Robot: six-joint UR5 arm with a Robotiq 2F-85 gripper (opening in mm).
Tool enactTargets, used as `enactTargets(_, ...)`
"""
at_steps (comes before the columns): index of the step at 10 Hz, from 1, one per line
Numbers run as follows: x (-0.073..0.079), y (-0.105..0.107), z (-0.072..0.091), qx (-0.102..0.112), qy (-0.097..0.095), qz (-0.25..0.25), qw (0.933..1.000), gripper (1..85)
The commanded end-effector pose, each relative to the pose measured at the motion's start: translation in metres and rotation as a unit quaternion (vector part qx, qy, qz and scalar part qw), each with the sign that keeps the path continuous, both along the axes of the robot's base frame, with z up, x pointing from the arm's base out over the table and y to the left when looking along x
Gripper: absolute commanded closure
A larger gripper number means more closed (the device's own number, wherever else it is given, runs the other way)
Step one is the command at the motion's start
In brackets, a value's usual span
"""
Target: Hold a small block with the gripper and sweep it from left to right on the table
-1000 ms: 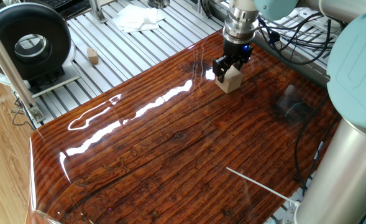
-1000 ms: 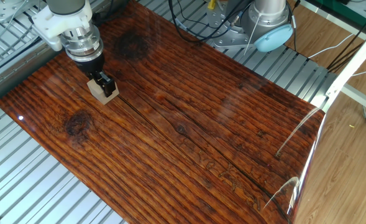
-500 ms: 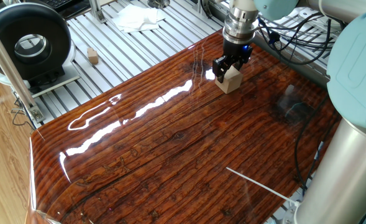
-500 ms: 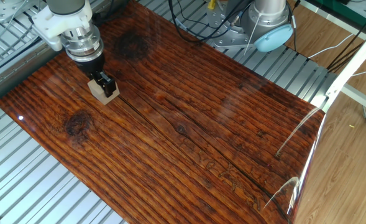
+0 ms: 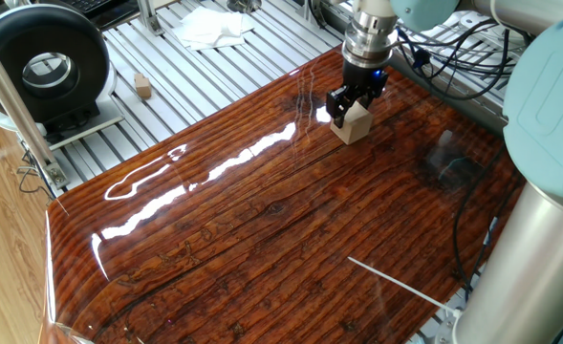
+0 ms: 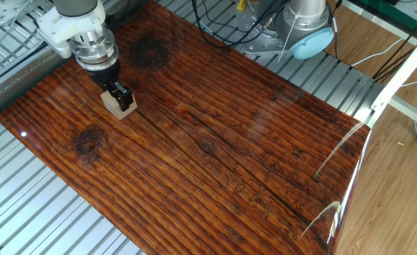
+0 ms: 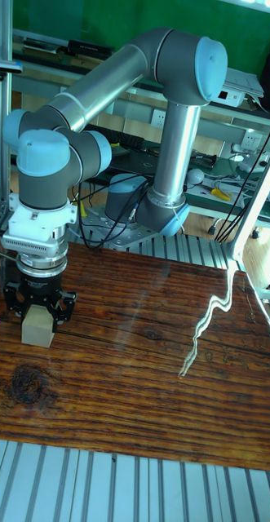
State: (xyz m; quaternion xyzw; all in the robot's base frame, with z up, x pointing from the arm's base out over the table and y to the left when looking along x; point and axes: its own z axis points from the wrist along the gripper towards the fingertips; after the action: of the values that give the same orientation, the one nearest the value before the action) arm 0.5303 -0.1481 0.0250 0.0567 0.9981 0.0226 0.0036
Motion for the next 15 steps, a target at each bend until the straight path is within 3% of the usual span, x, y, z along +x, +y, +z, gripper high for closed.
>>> enactTargets(1, 0.0012, 0.0036, 0.0012, 0.006, -0.002, -0.004, 1.0, 84.7)
enactTargets(15, -0.0022, 0.0066, -0.0005, 0.006, 0.01, -0.004, 0.9999, 84.7)
